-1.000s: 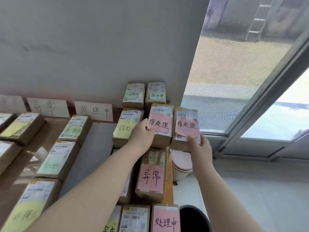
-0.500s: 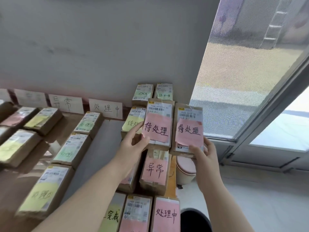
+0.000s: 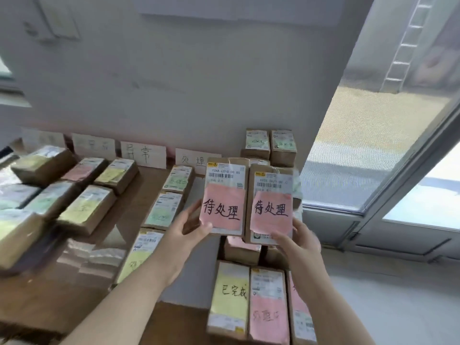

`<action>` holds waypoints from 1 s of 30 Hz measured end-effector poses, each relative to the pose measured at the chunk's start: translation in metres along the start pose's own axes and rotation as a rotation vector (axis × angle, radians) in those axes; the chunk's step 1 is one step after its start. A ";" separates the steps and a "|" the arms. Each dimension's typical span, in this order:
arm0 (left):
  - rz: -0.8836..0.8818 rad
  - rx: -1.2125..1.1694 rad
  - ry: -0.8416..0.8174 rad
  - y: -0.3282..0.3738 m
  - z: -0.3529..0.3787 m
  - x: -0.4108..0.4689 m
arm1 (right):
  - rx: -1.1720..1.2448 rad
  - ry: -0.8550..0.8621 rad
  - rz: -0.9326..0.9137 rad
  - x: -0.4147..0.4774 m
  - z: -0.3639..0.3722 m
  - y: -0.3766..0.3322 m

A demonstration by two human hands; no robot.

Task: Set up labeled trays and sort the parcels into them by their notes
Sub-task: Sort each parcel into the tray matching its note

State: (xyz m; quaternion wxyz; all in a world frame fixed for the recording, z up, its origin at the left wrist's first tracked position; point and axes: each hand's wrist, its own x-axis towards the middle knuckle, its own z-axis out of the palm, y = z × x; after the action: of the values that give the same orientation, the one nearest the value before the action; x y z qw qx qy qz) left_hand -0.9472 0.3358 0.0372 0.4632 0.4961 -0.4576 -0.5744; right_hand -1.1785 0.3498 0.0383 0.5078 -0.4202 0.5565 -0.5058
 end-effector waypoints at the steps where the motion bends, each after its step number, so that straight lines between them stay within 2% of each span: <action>1: -0.010 -0.013 -0.002 0.000 -0.019 -0.011 | 0.002 -0.012 0.010 -0.010 0.017 0.001; 8: -0.084 0.036 0.049 -0.011 -0.133 -0.083 | 0.008 -0.035 0.096 -0.076 0.126 0.021; 14: -0.097 0.055 0.062 -0.018 -0.197 -0.124 | -0.048 -0.071 0.106 -0.118 0.181 0.030; 21: -0.117 0.014 0.081 -0.024 -0.228 -0.146 | -0.092 -0.100 0.106 -0.136 0.204 0.030; 30: -0.124 -0.011 0.161 -0.016 -0.225 -0.130 | -0.097 -0.159 0.110 -0.110 0.208 0.027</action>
State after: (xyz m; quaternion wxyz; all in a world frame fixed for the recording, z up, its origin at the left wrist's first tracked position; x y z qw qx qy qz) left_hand -0.7142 0.4518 0.0206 0.4648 0.5654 -0.3841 -0.5628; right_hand -0.9566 0.4335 0.0326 0.5562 -0.4519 0.5606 -0.4149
